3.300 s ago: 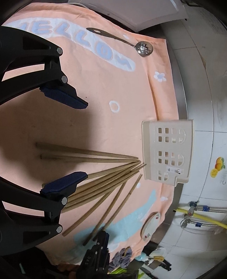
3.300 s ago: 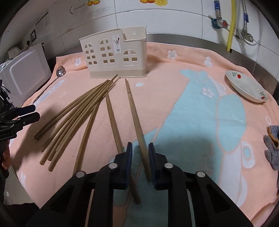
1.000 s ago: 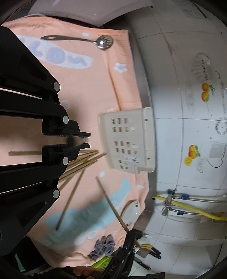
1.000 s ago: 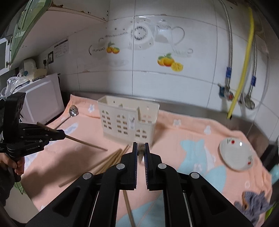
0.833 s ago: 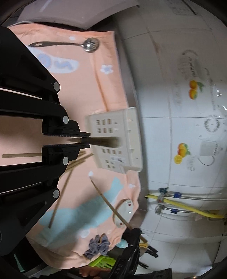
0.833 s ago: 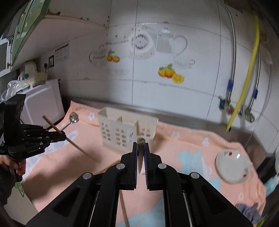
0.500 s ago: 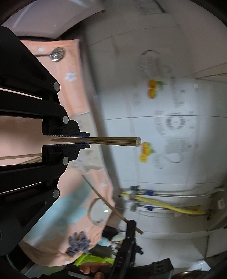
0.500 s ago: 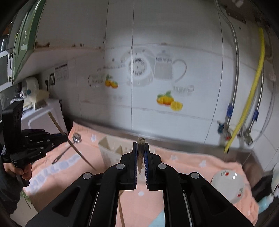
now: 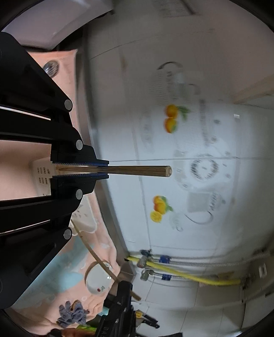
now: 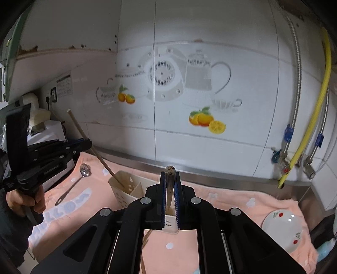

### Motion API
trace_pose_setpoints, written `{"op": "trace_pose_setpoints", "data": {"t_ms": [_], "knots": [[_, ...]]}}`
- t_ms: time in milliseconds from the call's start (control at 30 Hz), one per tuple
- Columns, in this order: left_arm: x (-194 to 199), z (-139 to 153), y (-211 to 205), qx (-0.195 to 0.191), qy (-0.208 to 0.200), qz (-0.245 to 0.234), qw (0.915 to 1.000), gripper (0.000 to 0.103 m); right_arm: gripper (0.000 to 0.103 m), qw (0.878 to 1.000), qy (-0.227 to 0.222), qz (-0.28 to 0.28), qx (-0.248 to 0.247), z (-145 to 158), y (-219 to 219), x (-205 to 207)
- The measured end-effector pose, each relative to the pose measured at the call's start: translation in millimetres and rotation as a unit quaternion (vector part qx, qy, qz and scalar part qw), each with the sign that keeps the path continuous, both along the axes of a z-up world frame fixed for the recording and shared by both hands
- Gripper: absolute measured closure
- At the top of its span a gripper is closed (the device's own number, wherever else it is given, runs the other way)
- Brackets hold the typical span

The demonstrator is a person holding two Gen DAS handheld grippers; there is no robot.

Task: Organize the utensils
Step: 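Lift both held chopsticks and carry them above the white holder, then open the right gripper while the left gripper opens, dropping chopsticks into the holder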

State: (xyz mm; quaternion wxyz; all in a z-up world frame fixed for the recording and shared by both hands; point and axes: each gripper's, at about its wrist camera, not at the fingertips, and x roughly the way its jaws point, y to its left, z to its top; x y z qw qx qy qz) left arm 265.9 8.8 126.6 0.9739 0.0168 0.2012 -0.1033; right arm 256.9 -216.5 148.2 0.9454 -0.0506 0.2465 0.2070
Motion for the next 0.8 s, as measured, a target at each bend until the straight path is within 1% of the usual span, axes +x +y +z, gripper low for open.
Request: {"op": "trace_pose_setpoints", "data": {"t_ms": [67, 167, 267, 400, 433, 467, 533, 600, 700, 733, 800], "knots": [[10, -11, 5, -0.008, 0.019, 0.003, 0.9998, 0.098, 0.096, 1.0, 0.009, 0.0, -0.003, -8, 2, 5], [15, -23, 11, -0.013, 0.036, 0.005, 0.9993, 0.097, 0.096, 1.0, 0.02, -0.001, -0.006, -19, 4, 12], [17, -29, 13, -0.012, 0.042, 0.006, 0.999, 0.097, 0.096, 1.0, 0.03, -0.003, -0.002, -28, 4, 18], [13, -29, 13, -0.007, 0.039, 0.004, 0.9992, 0.094, 0.095, 0.999, 0.037, -0.005, -0.001, -33, 6, 23], [12, -28, 14, -0.009, 0.039, 0.003, 0.9992, 0.091, 0.095, 0.999, 0.036, -0.006, 0.0, -33, 6, 23], [10, -28, 15, -0.011, 0.038, 0.004, 0.9992, 0.083, 0.094, 0.999, 0.033, -0.007, 0.001, -32, 5, 23], [4, -25, 17, -0.012, 0.033, 0.009, 0.9993, 0.076, 0.085, 1.0, 0.025, -0.01, 0.001, -29, 3, 19], [-2, -23, 19, -0.013, 0.03, 0.01, 0.9994, 0.075, 0.08, 1.0, 0.012, -0.014, 0.001, -23, 0, 10], [-19, -22, 22, -0.012, 0.025, 0.009, 0.9996, 0.073, 0.077, 1.0, -0.007, -0.014, -0.002, -16, -5, -7], [-25, -23, 22, -0.011, 0.023, 0.008, 0.9996, 0.071, 0.074, 1.0, -0.012, -0.014, -0.003, -15, -7, -13], [-40, -26, 22, -0.009, 0.022, 0.006, 0.9997, 0.067, 0.073, 1.0, -0.018, -0.011, -0.002, -17, -11, -27]]}}
